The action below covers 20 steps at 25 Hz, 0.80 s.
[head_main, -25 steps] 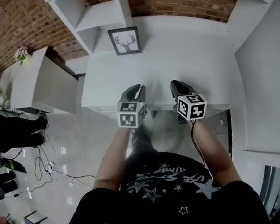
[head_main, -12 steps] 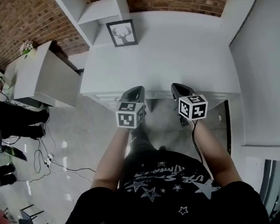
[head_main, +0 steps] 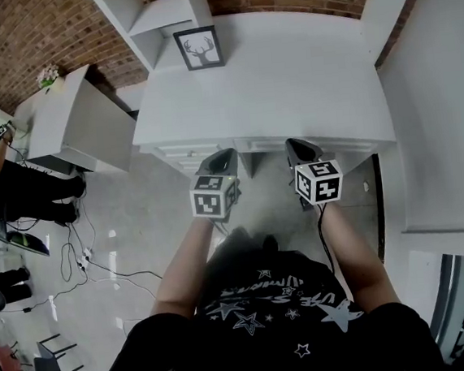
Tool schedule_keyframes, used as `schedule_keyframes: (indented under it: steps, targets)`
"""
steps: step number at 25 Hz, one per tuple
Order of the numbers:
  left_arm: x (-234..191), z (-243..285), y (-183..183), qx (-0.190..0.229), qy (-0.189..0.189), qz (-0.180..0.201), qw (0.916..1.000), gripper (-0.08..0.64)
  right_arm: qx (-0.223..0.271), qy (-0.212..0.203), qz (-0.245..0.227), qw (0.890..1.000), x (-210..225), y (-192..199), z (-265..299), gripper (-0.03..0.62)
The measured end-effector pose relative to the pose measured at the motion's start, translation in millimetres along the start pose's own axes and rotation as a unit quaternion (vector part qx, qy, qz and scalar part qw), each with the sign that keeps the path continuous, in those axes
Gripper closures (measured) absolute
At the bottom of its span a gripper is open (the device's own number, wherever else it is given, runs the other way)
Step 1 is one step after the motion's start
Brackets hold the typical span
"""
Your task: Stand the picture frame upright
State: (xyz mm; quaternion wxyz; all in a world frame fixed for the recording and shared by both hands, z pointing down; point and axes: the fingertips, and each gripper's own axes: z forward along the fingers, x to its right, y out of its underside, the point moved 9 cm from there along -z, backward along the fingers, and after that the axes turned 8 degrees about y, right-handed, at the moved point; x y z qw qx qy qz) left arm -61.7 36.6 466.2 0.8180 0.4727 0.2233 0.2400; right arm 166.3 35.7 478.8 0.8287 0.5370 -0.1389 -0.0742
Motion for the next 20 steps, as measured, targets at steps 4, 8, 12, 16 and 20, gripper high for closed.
schedule_keyframes:
  steps: [4, 8, 12, 16, 20]
  targets:
    - [3, -1, 7, -0.010, 0.001, -0.011, 0.9999, 0.541, -0.003, 0.010, 0.004, 1.000, 3, 8, -7, 0.577]
    - [1, 0, 17, -0.026, 0.009, 0.000, 0.9996, 0.541, -0.003, 0.023, 0.013, 1.000, 4, 17, -14, 0.578]
    - [1, -7, 25, -0.023, 0.013, -0.008, 0.9996, 0.541, -0.004, 0.028, 0.010, 1.000, 1, 24, -23, 0.577]
    - [3, -25, 37, -0.025, 0.018, -0.018, 0.9994, 0.541, -0.005, 0.030, 0.003, 1.000, -18, 31, -39, 0.578]
    - [-1, -53, 52, -0.023, 0.024, -0.022, 0.9992, 0.541, -0.006, 0.035, 0.009, 0.999, -46, 41, -54, 0.578]
